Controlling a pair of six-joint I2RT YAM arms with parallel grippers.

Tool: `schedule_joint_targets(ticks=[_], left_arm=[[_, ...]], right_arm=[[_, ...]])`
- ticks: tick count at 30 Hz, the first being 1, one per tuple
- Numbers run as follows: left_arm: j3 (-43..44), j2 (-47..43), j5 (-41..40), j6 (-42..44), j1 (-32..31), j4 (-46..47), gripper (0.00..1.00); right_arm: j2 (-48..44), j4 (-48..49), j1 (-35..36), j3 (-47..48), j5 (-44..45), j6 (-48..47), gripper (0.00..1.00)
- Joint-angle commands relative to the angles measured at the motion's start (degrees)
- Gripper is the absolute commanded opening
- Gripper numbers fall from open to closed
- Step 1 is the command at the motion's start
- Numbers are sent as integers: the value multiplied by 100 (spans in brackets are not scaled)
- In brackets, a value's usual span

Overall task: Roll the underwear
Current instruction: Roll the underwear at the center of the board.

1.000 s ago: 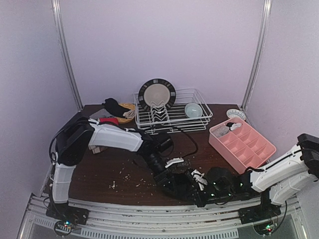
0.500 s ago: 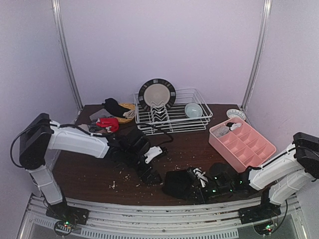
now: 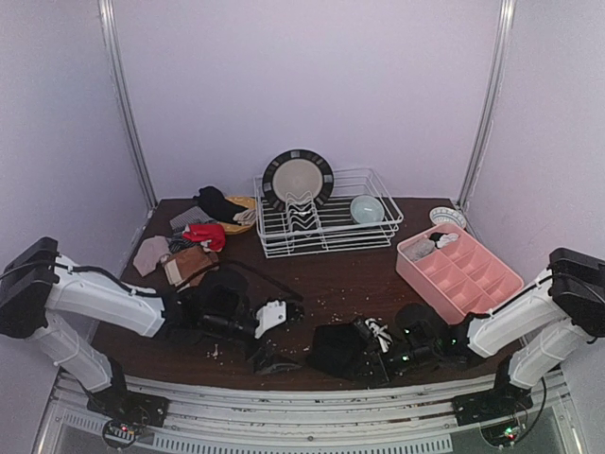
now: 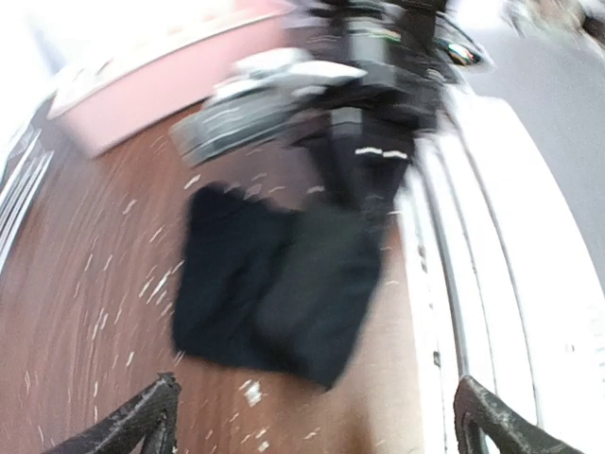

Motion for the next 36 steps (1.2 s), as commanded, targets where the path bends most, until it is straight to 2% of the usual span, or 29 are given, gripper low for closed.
schedule_joint_targets(ticks=[1, 3, 9, 14, 16, 19, 25, 26, 27, 29, 32, 36], left_arm=[[327, 93, -514, 1527, -880, -101, 98], [634, 476, -779, 1767, -1016, -456, 97], [1072, 1243, -1190, 2095, -1031, -412, 93], [1456, 1795, -1196, 2236, -969, -635, 81], [1555, 1942, -1085, 2192, -909, -691, 72], [1676, 2048, -876, 2070, -805, -769, 52], [2112, 2250, -280, 1876, -600, -1269, 4], [2199, 2303, -190, 1834, -583, -1410, 0], [2288, 2363, -98, 1794, -563, -1541, 0], [2417, 2470, 124, 1714, -512, -1761, 0], [2637, 2626, 541, 1512, -418, -2181, 0], [3026, 2856, 1036, 1179, -250, -2824, 0]], right_arm=[[280, -331, -127, -47, -346, 172, 0], [377, -253, -168, -34, -461, 223, 0], [541, 86, -223, -85, -746, 443, 0], [422, -56, -224, -119, -738, 404, 0], [345, -109, -221, -139, -726, 387, 0], [258, -195, -219, -168, -700, 357, 0], [204, -172, -222, -226, -663, 324, 0], [177, -133, -218, -236, -658, 323, 0], [139, -101, -217, -253, -639, 333, 0], [9, -79, -208, -283, -572, 331, 9], [-335, -290, -109, -316, -274, 231, 32], [-1030, -575, 116, -465, 311, 140, 44]])
